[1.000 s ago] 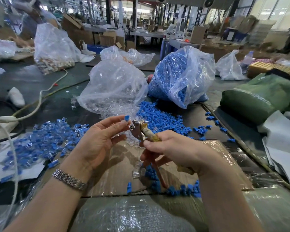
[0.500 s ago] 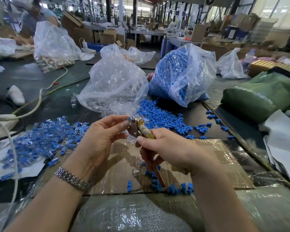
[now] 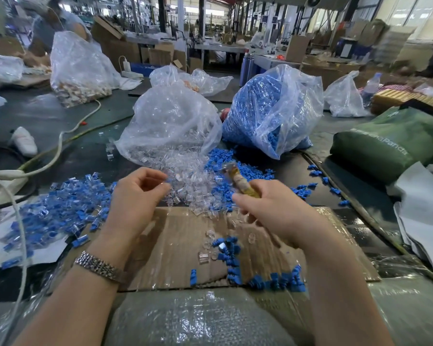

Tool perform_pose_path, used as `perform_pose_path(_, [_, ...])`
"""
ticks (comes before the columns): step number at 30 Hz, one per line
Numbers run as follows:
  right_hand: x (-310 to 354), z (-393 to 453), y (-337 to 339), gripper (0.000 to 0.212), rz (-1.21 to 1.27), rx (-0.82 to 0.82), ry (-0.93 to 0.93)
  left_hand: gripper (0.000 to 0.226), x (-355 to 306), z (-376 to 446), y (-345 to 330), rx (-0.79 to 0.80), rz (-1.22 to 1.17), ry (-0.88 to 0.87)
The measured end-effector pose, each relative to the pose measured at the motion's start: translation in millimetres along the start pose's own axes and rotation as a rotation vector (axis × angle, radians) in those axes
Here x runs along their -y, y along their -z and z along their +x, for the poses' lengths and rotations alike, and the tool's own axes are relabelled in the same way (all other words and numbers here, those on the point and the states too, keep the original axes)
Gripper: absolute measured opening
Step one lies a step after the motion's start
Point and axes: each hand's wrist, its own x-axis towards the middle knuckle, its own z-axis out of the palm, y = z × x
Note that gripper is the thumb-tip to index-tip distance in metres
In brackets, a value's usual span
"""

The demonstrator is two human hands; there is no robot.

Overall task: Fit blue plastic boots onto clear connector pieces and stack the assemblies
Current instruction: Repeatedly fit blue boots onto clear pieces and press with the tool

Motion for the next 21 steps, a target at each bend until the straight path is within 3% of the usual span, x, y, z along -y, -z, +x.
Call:
perform_pose_path(3, [-19.5,7.7,4.8,0.018,-0.304,-0.188,-0.159,0.015,3.7,0.6,7.7,-0.211,0.454,-0.037])
perform_pose_path(7, [-39.0,14.2,-2.5,0.021,-0.451,-0.202,-0.357,0.015,1.6,-2.2,10.4,-0.244,0.704,-0.022])
perform_pose_path(11, [-38.8,16.0,-11.6,0.032,-0.499,-0.158,-0.383,0.015,-5.3,-6.4,0.8,-0.042,0.507,-0.163])
perform_pose_path(17, [-36.2,14.5,-17.6,0.064,-0.584,-0.218,-0.327,0.017,-11.3,-15.9,-5.1,0.37,0.311,-0.196])
perform_pose_path(19, [-30.0,13.5,-16.4,0.057,-0.537,-0.268,-0.253,0.015,-11.5,-15.8,-4.1,0.463,0.262,-0.181])
perform_pose_path(21, [-25.7,11.1,-13.9,0.029,-0.45,-0.28,-0.099,0.016,-10.9,-16.1,-4.1,0.544,0.231,-0.184])
